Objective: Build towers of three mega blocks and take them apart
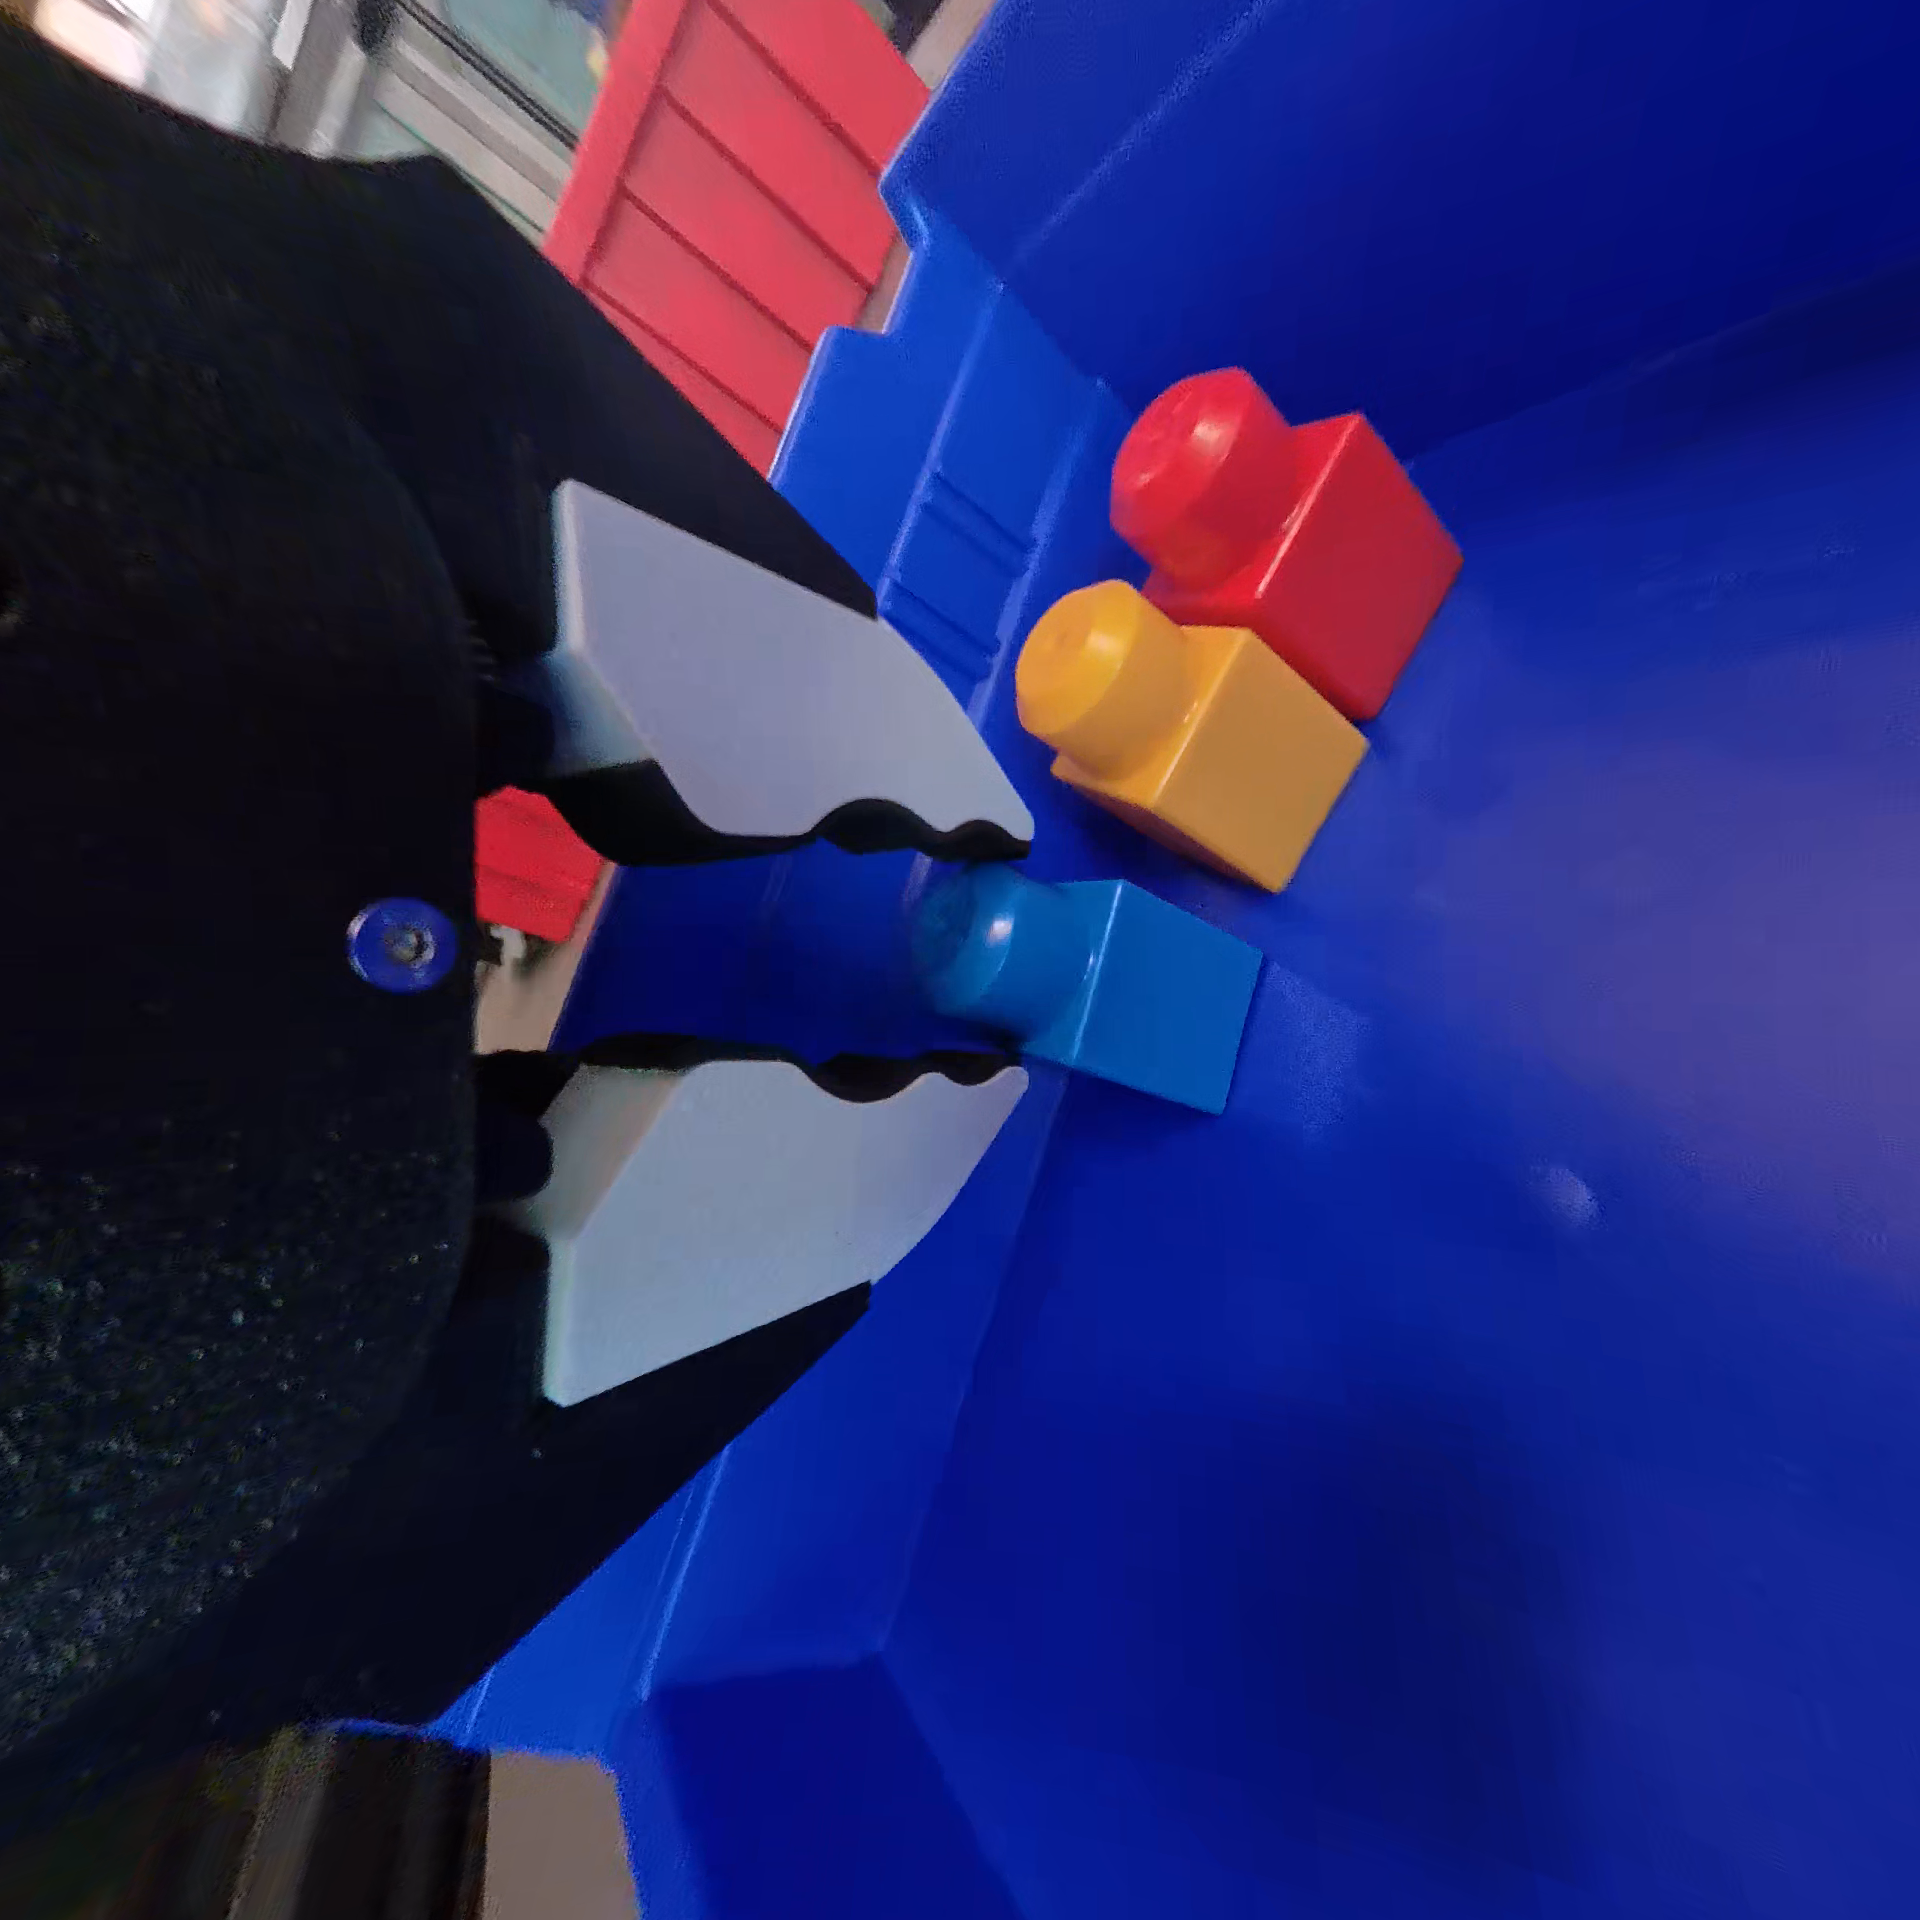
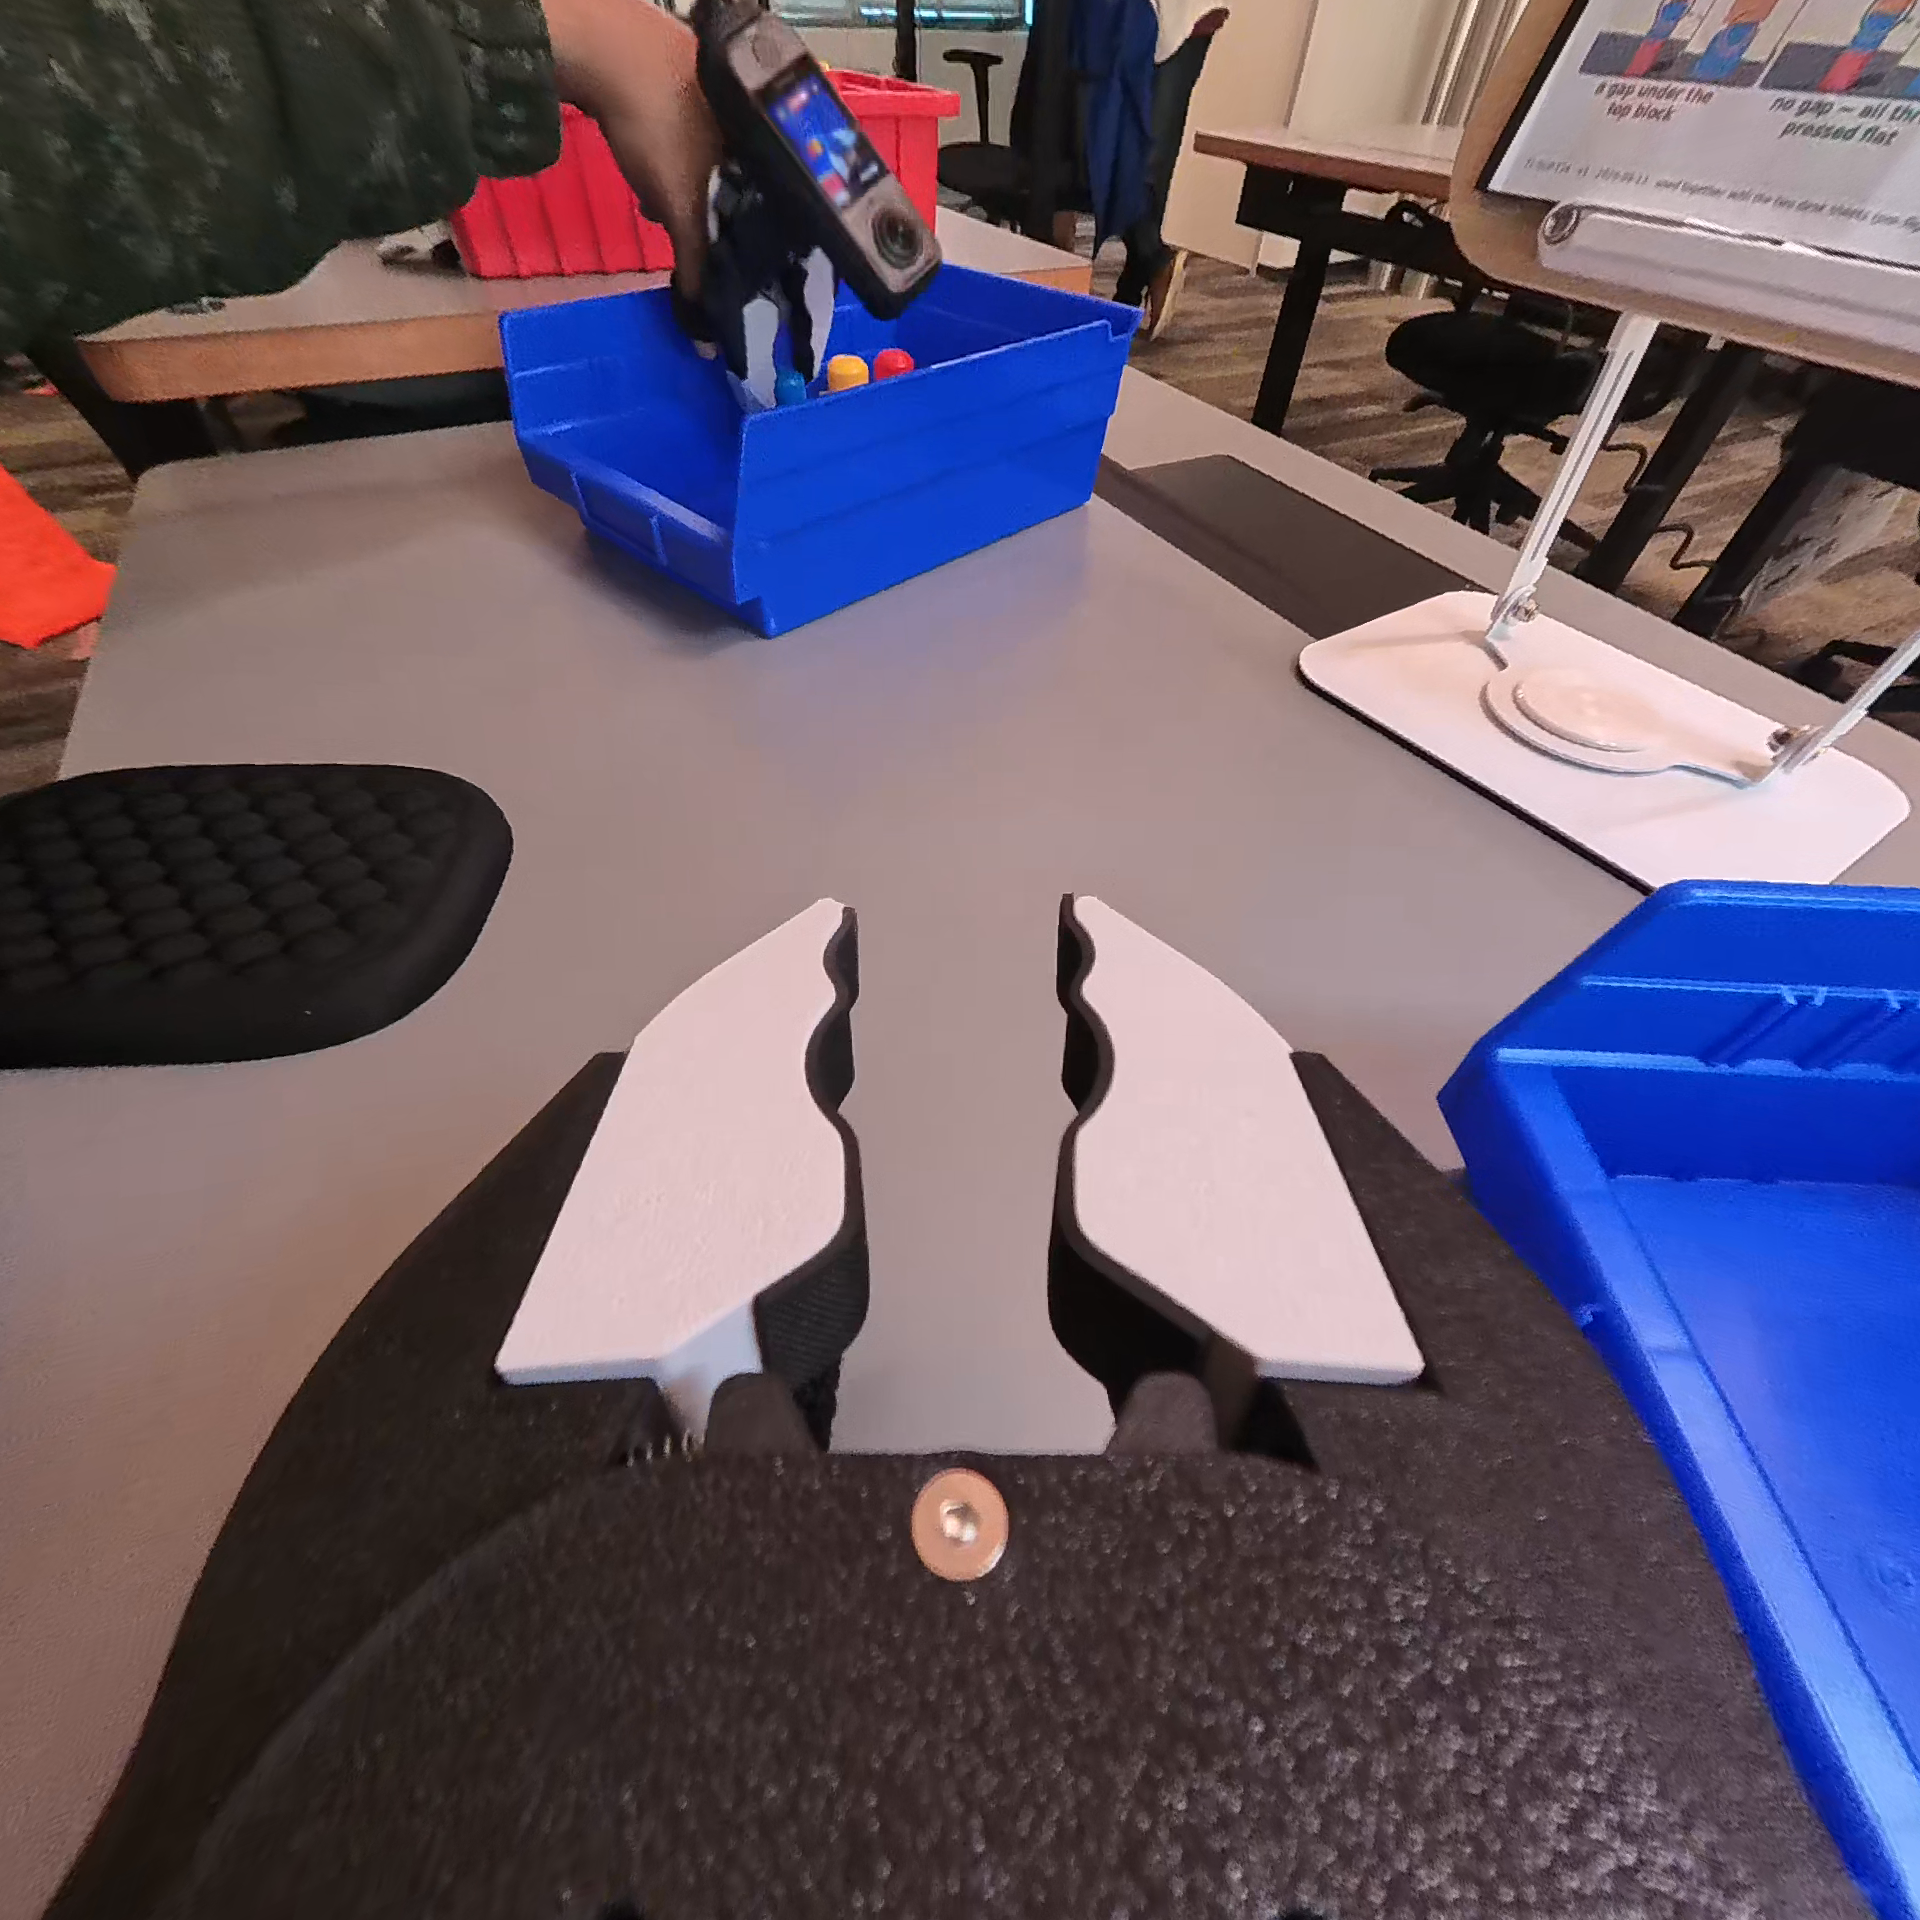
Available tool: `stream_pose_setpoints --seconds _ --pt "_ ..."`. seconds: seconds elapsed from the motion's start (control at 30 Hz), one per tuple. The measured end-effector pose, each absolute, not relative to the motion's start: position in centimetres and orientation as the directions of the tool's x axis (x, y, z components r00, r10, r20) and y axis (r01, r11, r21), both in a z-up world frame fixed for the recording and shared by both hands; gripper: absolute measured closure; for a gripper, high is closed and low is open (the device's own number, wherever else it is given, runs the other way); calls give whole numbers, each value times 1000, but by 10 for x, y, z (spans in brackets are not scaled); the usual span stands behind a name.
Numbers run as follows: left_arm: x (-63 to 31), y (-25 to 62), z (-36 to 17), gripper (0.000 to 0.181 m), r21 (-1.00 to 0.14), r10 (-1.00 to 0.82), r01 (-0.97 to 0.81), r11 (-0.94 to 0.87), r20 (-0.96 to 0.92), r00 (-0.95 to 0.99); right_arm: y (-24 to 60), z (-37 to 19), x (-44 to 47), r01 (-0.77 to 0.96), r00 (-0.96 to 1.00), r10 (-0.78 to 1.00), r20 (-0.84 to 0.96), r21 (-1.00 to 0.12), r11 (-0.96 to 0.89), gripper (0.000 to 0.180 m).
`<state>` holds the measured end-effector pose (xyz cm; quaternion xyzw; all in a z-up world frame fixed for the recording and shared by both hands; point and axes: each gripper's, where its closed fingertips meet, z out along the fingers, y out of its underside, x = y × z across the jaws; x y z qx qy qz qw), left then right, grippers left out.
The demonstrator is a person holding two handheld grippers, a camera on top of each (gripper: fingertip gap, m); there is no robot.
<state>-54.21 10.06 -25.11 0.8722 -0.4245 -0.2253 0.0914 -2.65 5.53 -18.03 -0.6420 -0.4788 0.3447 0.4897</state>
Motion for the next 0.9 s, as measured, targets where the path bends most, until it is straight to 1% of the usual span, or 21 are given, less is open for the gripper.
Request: stream_pose_setpoints --seconds 0.1,0.2,0.27,0.33,0.43,0.57,0.73,0.77,0.83,0.87,0.9 --pt "-515 102 -232 146 247 -787 -757 -605 -327 523 54 -179 -27 270 296 955 25 -961 -58 143" --pt "-463 105 -195 146 55 -788 -836 -546 -374 490 50 -178 -31 277 280 959 35 -960 -46 143" --pt "-423 102 -166 146 -43 -790 -881 -472 -422 444 45 -176 -37 286 266 963 48 -958 -31 142" --pt "-378 93 -139 146 -118 -794 -917 -381 -467 389 39 -174 -45 317 250 965 75 -949 -9 138" --pt "-299 70 -117 146 -216 -827 -950 -225 -472 304 29 -166 -61 357 233 962 143 -933 53 132" --pt "-207 33 -127 146 -252 -886 -967 -26 -443 139 14 -159 -88 411 199 956 214 -904 117 121" --pt "-136 3 -157 146 -277 -917 -952 127 -400 -6 0 -167 -115 459 145 958 246 -875 155 118" --pt "-127 -2 -161 146 -295 -923 -944 146 -384 -23 -2 -171 -118 471 135 960 247 -868 157 121" --pt "-116 -10 -159 149 -356 -937 -919 169 -348 -38 -3 -181 -116 504 119 958 261 -847 168 143" --pt "-114 -13 -157 151 -393 -945 -903 173 -326 -39 -6 -181 -115 487 96 963 253 -855 176 143" --pt "-116 -14 -152 148 -431 -949 -885 173 -313 -33 -9 -179 -113 473 81 968 237 -864 172 143"
